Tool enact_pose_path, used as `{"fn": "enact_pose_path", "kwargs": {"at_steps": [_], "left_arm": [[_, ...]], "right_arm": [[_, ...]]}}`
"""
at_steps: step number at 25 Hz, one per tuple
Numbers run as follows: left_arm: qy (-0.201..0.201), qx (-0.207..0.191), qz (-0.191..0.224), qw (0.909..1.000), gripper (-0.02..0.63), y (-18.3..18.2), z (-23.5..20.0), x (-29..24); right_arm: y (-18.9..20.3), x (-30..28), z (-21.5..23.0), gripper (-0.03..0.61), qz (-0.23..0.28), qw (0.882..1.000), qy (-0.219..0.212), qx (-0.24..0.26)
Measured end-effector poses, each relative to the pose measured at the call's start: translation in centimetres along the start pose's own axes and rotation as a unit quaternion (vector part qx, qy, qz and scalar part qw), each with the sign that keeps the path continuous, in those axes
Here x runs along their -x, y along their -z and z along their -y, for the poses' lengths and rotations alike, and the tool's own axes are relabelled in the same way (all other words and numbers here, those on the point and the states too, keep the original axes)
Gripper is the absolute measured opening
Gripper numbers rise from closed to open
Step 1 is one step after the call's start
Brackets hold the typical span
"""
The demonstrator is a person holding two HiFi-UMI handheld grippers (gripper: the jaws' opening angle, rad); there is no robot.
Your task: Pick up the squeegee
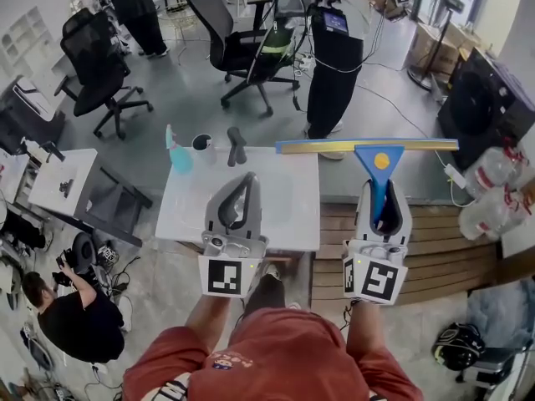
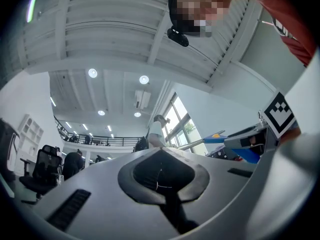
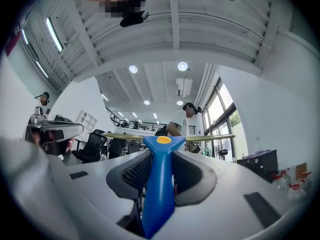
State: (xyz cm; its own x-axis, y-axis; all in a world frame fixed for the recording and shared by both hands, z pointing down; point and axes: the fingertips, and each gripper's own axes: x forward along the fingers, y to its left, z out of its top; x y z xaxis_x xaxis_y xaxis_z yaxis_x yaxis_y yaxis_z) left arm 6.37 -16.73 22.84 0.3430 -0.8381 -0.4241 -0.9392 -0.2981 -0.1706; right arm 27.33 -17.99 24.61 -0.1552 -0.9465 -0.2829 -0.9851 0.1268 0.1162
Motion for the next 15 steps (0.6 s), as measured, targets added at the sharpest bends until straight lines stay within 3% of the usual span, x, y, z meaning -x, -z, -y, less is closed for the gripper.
{"fn": "enact_pose_path", "kwargs": {"at_steps": [15], "left_arm": [[-0.010, 0.003, -0.008, 0.9999, 0.017, -0.12, 0.13, 0.31]], "right_arm": [[0.88, 0.77, -0.05, 0.141, -0.014, 1.000, -0.011, 0.002]]}}
